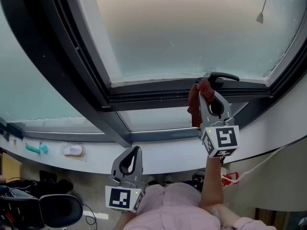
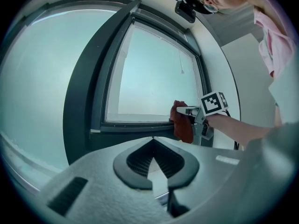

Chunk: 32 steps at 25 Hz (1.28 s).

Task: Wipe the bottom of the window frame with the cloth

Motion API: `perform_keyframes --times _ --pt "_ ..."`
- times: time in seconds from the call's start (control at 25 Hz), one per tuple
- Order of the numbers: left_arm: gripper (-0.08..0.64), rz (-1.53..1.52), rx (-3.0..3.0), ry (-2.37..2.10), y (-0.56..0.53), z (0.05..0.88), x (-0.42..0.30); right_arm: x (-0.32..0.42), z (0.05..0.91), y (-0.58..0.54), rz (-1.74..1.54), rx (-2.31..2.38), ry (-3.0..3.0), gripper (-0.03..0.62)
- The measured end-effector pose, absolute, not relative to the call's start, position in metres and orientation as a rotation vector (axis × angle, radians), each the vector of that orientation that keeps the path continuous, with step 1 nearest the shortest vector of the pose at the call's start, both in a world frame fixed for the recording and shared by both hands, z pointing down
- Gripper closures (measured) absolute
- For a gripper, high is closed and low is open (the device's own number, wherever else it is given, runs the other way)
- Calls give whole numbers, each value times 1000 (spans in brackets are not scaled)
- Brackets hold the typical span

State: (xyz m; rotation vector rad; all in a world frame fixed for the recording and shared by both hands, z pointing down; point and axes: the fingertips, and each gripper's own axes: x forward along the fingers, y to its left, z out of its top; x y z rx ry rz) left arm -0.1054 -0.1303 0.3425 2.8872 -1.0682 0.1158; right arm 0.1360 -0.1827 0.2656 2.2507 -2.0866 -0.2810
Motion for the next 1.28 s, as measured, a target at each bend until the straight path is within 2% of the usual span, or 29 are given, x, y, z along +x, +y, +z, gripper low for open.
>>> perform_keyframes --times 0.4,0.8,1.08,1.28 --pt "565 122 2855 -1161 -136 343 -170 -12 267 -222 -316 1981 -2341 529" --pt "565 138 2812 -1261 -149 349 -230 -115 301 -271 -236 1753 -2457 529" --pt "565 122 2784 -1290 -160 351 -251 -141 334 -307 -162 1694 -2416 529" --pt "565 104 2760 -1320 -168 352 -262 -143 331 -313 -237 1719 -2378 529"
